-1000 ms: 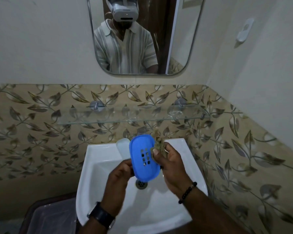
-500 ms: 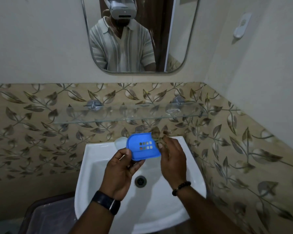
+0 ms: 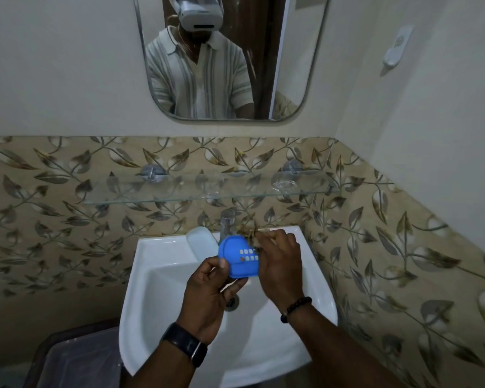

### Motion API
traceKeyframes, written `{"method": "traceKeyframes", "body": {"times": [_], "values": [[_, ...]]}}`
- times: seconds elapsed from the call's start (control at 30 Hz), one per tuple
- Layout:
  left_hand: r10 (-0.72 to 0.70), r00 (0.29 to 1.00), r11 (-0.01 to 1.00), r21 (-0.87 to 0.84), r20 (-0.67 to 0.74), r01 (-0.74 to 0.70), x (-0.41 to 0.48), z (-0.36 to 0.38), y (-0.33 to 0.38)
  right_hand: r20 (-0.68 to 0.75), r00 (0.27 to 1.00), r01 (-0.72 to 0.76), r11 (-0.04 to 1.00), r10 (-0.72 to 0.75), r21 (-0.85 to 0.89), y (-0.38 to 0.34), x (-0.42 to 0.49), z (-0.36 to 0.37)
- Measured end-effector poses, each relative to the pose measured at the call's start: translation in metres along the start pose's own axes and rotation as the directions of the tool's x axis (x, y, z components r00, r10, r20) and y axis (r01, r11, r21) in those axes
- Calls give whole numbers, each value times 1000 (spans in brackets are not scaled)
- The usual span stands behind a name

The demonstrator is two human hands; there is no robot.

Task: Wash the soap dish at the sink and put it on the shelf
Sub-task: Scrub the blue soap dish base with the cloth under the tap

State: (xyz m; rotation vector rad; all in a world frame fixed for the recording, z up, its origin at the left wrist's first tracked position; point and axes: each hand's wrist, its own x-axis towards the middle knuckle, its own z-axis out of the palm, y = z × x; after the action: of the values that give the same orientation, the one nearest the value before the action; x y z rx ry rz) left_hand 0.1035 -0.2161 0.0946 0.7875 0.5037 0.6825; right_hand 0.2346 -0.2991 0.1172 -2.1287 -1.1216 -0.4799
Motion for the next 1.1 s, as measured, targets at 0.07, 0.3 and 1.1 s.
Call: {"method": "traceKeyframes", "body": {"times": [0.07, 0.3, 1.1], "values": [[-13, 1000, 1000, -19, 2, 13, 2, -1, 2, 63, 997, 29, 990, -38, 137, -20, -5, 4], [1, 997, 993, -121, -75, -10, 16, -24, 17, 205, 891, 401, 914, -405, 58, -10, -18, 2], [189, 982, 982, -7, 0, -189, 13, -23, 24, 392, 911, -149, 989, 131, 15, 23, -5, 0]]}}
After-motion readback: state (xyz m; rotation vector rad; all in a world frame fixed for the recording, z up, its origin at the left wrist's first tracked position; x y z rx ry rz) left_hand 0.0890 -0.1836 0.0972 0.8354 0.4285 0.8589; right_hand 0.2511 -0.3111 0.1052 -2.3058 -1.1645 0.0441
